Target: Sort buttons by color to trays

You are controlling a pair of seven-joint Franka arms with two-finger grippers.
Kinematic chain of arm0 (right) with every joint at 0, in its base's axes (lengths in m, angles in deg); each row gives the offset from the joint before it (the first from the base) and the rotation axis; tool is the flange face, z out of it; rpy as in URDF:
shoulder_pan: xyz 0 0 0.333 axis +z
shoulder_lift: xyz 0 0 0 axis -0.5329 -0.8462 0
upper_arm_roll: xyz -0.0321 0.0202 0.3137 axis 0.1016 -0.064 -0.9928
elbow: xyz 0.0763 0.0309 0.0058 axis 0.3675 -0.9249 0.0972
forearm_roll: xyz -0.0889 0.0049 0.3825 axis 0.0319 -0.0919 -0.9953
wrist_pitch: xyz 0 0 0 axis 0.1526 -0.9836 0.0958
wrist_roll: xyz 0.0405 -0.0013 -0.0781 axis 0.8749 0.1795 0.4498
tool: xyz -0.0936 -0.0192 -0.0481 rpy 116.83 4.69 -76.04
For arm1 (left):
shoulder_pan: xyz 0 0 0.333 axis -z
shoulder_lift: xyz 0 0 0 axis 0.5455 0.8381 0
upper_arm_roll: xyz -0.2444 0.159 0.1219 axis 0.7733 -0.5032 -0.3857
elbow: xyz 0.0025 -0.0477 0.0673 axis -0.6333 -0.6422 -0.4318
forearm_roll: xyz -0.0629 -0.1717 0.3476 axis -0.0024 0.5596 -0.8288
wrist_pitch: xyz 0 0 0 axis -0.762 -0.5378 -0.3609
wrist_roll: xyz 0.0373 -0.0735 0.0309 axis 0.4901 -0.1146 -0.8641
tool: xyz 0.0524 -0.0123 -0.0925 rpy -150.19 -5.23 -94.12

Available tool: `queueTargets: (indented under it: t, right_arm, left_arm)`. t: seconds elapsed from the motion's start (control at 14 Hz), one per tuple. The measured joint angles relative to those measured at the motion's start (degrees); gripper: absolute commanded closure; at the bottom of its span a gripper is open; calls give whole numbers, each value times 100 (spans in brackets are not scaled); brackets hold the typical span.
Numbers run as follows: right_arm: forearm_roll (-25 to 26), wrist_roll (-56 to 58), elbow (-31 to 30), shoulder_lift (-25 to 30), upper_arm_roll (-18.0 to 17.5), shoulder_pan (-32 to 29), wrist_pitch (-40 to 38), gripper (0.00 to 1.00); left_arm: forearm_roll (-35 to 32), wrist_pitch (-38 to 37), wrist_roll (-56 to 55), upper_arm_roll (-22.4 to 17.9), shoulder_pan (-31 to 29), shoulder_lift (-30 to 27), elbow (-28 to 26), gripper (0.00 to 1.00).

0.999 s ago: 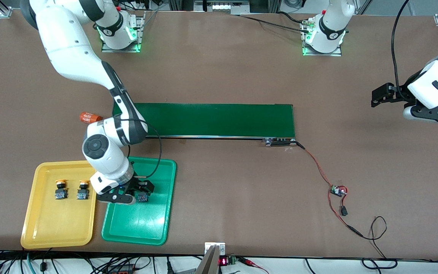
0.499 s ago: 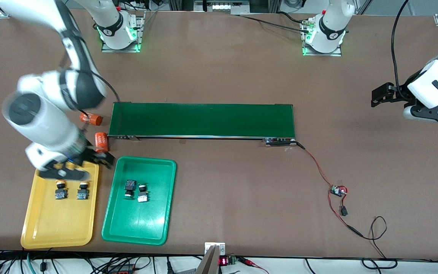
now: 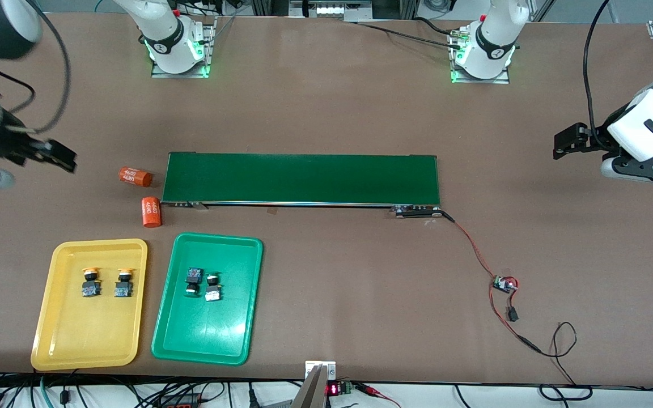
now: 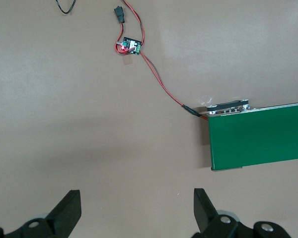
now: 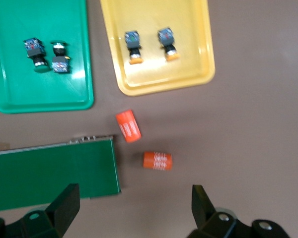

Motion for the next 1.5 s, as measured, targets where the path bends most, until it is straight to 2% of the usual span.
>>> queueTargets:
  t: [0.21, 0.36, 0.93, 1.28, 1.5]
  right_arm:
    - [-140, 715, -257, 477, -3, -431, -229, 0]
    - [-153, 909, -368, 594, -2, -591, -296, 0]
    - [-182, 908, -385, 620, -44, -264, -743, 0]
    - [-182, 907, -386, 619, -18, -281, -903, 0]
    - [-181, 903, -388, 582, 21, -491, -919, 0]
  left_arm:
    - [0, 0, 0, 0, 0, -11, 1, 0]
    - [0, -3, 0, 0, 0, -12, 2, 0]
    - [0, -41, 0, 0, 0, -12, 2, 0]
    - [0, -42, 0, 0, 0, -12, 2, 0]
    - [0, -43, 0, 0, 0, -12, 2, 0]
